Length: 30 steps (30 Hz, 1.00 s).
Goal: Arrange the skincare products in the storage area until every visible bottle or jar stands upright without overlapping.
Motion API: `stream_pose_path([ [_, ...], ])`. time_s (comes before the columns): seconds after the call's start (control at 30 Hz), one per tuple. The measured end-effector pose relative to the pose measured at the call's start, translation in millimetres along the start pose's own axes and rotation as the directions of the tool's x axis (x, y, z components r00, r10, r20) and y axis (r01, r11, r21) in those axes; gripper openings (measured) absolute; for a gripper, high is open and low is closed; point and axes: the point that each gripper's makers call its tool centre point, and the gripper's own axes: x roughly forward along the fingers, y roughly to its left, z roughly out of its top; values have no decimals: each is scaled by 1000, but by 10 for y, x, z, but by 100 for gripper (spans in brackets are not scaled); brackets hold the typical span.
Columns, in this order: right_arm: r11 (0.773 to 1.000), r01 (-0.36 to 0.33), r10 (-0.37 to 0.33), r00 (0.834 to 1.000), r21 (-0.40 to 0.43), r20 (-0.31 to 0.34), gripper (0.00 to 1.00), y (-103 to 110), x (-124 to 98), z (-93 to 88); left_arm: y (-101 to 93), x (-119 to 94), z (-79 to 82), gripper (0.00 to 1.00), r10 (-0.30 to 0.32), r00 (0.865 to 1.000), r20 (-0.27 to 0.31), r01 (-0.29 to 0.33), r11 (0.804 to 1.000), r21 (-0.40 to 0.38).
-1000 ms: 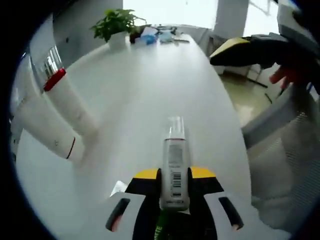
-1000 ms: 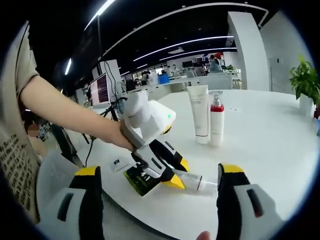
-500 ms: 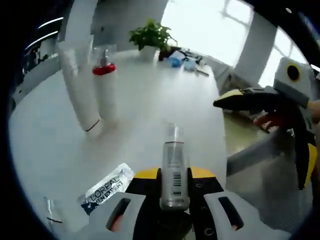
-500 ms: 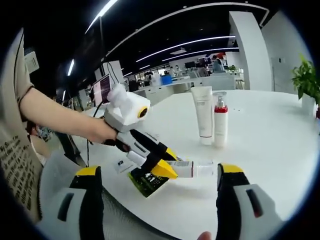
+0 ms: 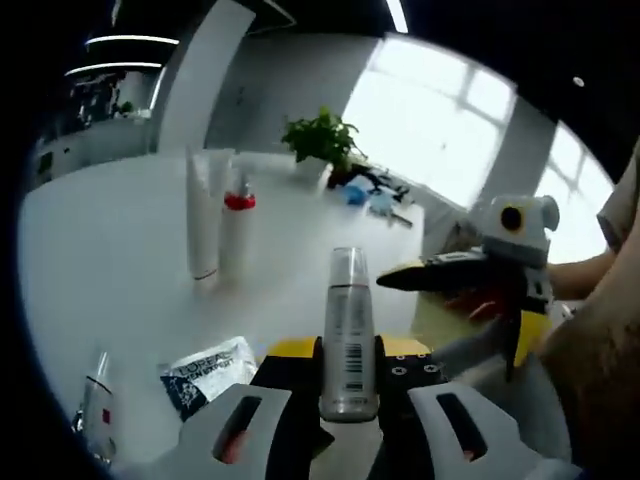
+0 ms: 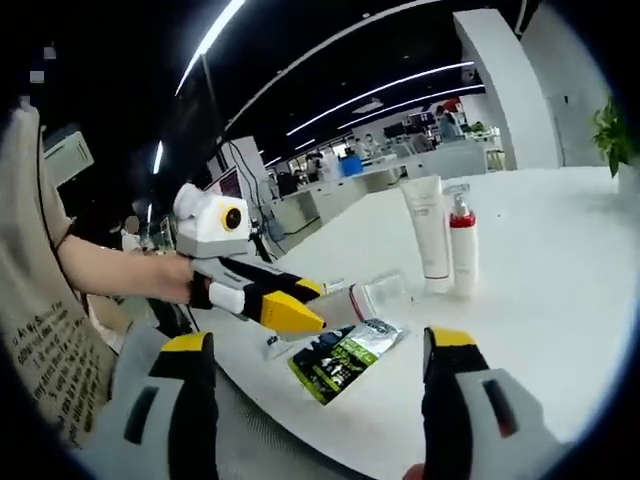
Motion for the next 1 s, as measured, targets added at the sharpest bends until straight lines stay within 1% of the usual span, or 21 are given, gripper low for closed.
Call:
stream_pose_path([
  [0.1, 999, -27, 25, 999, 34, 46, 83, 28, 20, 143, -102, -75, 100, 16, -21, 999, 44, 21, 1000, -10],
  [0.13, 998, -40, 37, 997, 54, 64, 82, 44, 29, 190, -144, -112, 148, 16, -30, 997, 71, 32, 999, -25],
  [0.17, 995, -59, 53, 995, 76, 83, 80, 63, 40, 250, -158, -123, 161, 16, -33, 996, 78, 35, 999, -29],
  [0.27, 990, -102, 90, 989, 99, 121, 73, 117, 70, 381, -236, -234, 249, 16, -41, 990, 134, 49, 997, -57],
  [0.33, 984, -137, 119, 981, 115, 150, 70, 172, 104, 483, -265, -294, 277, 16, -39, 987, 157, 50, 996, -69],
  [0.37, 979, -161, 137, 975, 129, 173, 69, 214, 125, 549, -276, -332, 284, 16, -37, 985, 166, 51, 996, -79],
  [0.47, 959, -217, 176, 959, 181, 221, 66, 284, 161, 660, -298, -426, 320, 16, -37, 979, 201, 61, 991, -115],
  [0.5, 951, -238, 188, 952, 199, 241, 64, 305, 179, 709, -325, -471, 371, 16, -45, 971, 234, 79, 987, -140],
  [0.53, 949, -244, 191, 950, 202, 247, 63, 310, 190, 727, -342, -499, 401, 16, -53, 966, 254, 95, 983, -156],
  [0.57, 946, -251, 198, 948, 204, 250, 61, 319, 205, 744, -362, -539, 447, 16, -59, 958, 282, 111, 979, -171],
  [0.63, 941, -270, 215, 942, 206, 257, 56, 349, 231, 787, -411, -630, 545, 16, -76, 937, 341, 152, 967, -203],
  [0.7, 934, -290, 232, 936, 207, 265, 53, 386, 253, 837, -448, -681, 594, 16, -93, 924, 372, 187, 956, -226],
  [0.77, 924, -318, 255, 926, 212, 278, 51, 440, 267, 902, -495, -757, 684, 16, -108, 896, 430, 232, 941, -247],
  [0.8, 916, -338, 269, 917, 215, 293, 49, 481, 268, 958, -495, -769, 700, 16, -106, 891, 441, 235, 939, -250],
  [0.83, 911, -352, 280, 911, 217, 301, 48, 511, 266, 991, -494, -801, 734, 16, -98, 879, 467, 246, 932, -266],
  [0.87, 895, -384, 304, 897, 227, 322, 46, 569, 259, 1051, -506, -821, 756, 16, -99, 869, 484, 257, 927, -272],
  [0.93, 871, -423, 325, 878, 250, 351, 44, 628, 258, 1131, -497, -873, 794, 16, -89, 847, 523, 275, 917, -289],
  [0.97, 863, -435, 332, 871, 255, 361, 43, 647, 259, 1160, -497, -889, 797, 16, -89, 842, 532, 281, 914, -292],
  [1.0, 861, -439, 335, 869, 255, 364, 43, 656, 265, 1173, -498, -909, 804, 16, -88, 835, 543, 291, 909, -298],
])
